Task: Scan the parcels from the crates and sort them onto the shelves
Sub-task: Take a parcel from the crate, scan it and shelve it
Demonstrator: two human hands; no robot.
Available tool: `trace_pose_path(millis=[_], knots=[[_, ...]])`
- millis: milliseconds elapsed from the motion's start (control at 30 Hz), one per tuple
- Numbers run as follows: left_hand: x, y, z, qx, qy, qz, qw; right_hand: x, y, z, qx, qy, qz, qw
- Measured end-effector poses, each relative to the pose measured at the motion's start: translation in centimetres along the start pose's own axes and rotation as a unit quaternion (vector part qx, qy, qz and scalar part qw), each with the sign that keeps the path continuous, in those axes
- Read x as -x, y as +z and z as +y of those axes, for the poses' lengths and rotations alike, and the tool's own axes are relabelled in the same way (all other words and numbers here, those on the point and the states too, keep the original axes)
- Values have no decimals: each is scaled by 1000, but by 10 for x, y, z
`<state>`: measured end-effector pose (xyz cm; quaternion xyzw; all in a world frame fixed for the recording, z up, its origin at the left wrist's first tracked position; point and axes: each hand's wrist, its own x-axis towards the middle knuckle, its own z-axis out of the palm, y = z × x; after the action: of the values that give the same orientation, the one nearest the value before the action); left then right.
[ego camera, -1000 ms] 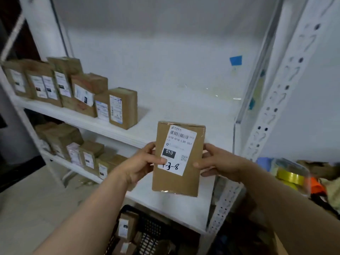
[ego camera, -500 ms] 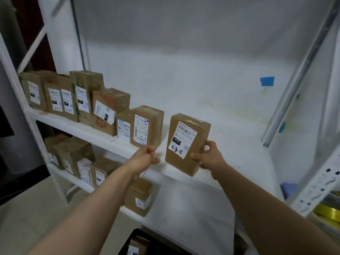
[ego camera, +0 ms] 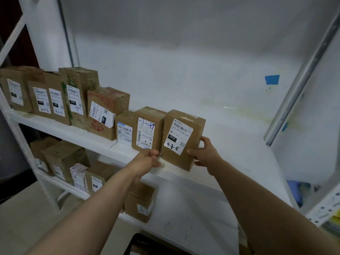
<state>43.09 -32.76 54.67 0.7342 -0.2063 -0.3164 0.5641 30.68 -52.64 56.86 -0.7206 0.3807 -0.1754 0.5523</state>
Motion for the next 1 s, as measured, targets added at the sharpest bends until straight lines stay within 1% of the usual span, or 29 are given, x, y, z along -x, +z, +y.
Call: trace_pose_path(millis=[400, 633, 800, 1000], knots=[[1, -16, -11, 10, -22, 9, 1000, -4, 8, -3, 10, 6, -7, 1000], [11, -7, -12, 15, -31, 18, 999, 1, 4, 1, 21, 7, -15, 1000], [17, 19, -13, 7, -34, 3, 999, 20, -16, 12, 39, 33, -19, 999], [33, 82, -14, -25, -25, -45, 998, 58, -75, 46, 52, 67, -40, 996]])
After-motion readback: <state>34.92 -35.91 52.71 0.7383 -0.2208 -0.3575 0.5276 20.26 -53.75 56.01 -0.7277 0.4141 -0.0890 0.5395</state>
